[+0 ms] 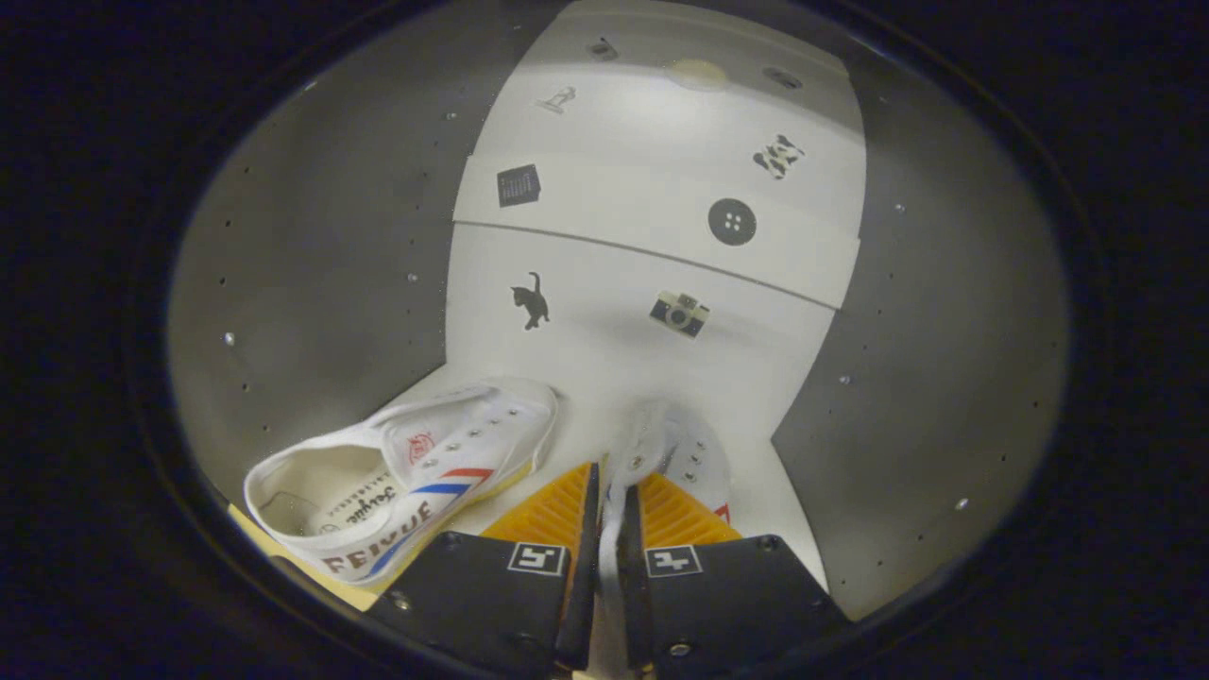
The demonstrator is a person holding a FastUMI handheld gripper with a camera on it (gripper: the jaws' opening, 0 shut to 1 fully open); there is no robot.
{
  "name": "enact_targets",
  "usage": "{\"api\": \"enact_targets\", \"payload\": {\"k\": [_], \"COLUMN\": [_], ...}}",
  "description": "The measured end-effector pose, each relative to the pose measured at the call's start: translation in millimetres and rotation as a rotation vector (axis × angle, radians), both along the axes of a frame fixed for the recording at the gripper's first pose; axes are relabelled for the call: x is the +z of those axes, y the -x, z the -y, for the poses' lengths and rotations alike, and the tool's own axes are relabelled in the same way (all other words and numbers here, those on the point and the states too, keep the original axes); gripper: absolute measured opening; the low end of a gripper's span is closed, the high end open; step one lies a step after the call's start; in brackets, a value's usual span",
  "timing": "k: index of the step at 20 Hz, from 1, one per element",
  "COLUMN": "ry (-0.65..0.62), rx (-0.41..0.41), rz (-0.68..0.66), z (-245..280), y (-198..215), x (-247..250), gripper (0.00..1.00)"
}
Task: Open the shoe cabinet door, grab the shoes and put them into the shoe cabinet, then close the shoe cabinet door.
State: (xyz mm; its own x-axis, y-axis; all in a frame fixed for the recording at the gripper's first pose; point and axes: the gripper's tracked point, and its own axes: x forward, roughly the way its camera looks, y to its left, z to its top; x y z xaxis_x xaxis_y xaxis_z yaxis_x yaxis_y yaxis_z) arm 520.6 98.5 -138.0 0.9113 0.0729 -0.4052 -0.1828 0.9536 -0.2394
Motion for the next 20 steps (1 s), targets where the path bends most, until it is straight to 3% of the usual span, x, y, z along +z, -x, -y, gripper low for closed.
{"api": "enact_targets", "payload": {"k": [4,7,13,20], "ry": [0.067,0.063,-0.011,-0.125], "rx": [-0.008,0.023,0.090,0.158], "rz": [0.071,0.100,0.189,0.331], "z": [0,-10,-35,-63], "y": [10,33,101,222], "x": [14,27,63,149], "gripper": [0.50,0.89,0.92,0.99]}}
